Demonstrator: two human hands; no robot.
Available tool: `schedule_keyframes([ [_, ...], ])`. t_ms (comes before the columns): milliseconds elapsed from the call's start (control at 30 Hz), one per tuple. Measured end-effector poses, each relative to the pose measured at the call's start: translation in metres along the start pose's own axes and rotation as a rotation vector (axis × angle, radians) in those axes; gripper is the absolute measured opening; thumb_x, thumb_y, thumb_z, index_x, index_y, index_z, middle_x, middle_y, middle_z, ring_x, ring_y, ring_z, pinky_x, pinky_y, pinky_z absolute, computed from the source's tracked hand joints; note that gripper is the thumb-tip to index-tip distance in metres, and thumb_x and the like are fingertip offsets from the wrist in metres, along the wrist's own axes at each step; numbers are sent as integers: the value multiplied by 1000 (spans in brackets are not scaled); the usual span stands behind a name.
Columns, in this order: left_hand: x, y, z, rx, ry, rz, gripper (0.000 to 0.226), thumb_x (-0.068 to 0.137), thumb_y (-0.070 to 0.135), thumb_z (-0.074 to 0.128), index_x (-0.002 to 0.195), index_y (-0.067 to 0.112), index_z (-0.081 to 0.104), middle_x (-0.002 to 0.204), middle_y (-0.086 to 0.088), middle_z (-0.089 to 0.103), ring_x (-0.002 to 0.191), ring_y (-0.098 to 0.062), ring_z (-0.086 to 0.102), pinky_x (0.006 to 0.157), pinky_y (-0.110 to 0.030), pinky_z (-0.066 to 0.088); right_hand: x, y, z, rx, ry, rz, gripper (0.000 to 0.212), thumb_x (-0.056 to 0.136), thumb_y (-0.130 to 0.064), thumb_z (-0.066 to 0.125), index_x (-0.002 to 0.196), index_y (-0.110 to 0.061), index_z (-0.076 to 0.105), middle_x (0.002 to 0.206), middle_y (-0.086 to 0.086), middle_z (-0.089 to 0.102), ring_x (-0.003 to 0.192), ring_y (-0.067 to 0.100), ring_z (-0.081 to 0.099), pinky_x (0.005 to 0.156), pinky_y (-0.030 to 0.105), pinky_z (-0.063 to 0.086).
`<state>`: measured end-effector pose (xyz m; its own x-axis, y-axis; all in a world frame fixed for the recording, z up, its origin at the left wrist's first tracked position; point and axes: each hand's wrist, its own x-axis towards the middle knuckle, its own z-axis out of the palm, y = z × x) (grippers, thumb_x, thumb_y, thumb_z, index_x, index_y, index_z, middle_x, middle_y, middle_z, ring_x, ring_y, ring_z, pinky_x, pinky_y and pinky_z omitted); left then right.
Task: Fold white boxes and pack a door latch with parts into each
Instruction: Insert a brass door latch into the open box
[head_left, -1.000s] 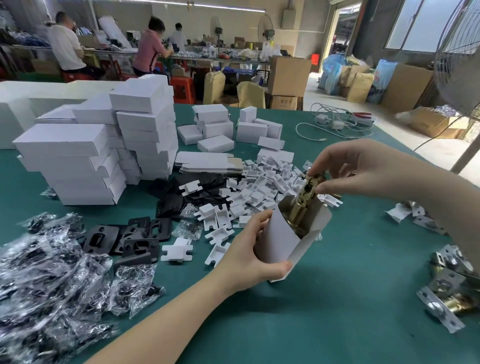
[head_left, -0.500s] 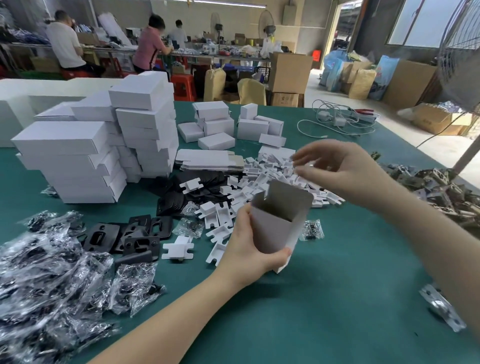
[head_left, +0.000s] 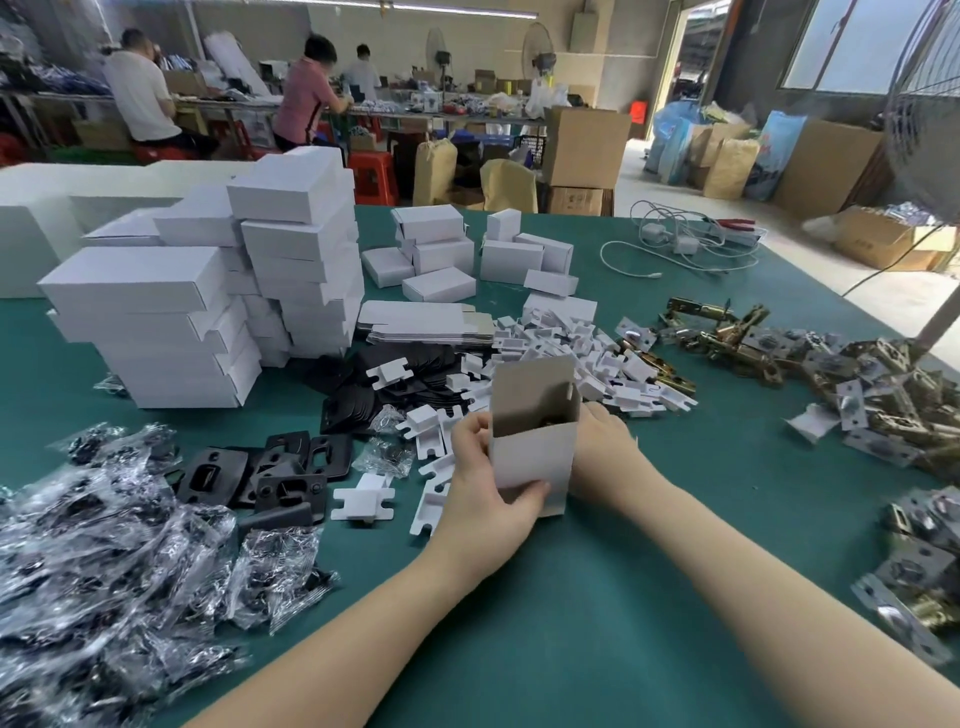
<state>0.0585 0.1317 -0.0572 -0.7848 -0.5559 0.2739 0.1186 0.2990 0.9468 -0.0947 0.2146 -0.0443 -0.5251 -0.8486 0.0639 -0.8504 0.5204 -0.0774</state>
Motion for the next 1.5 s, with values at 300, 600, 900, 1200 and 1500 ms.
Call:
schedule_keyframes([
  [300,8,1,-18,50,-95,-13,62,81,3,72,114,42,38,113,9,60,95,5,60,78,-9,46,21,-3,-12,115,57,-1,18,92,-20,53,108,-15,59,110,8,62,101,29,58,71,28,35],
  [600,7,2,-17,32,-91,-15,65,81,7,73,111,51,36,116,7,59,101,-2,59,82,-14,48,18,-11,-25,413,20,-123,4,83,-28,59,83,-29,63,87,-6,65,87,21,60,74,30,50],
  [900,7,1,-17,31,-116,-23,62,83,7,71,112,48,35,115,9,58,95,6,59,78,-7,46,-2,29,-36,-72,-128,16,35,88,-55,62,110,-29,69,116,-2,64,110,20,58,82,31,48],
  [1200,6,1,-16,2,-120,-31,60,85,2,70,114,42,36,114,6,58,91,8,59,79,-9,47,-28,42,-30,103,-73,35,34,85,-46,69,112,-24,71,99,-5,63,91,12,59,79,26,48],
  [1500,6,1,-17,17,-127,-25,59,85,6,70,114,43,34,114,8,58,91,9,58,76,-7,46,-35,25,-51,378,-13,121,14,88,-28,69,102,-32,70,97,-7,69,87,18,67,66,15,47],
])
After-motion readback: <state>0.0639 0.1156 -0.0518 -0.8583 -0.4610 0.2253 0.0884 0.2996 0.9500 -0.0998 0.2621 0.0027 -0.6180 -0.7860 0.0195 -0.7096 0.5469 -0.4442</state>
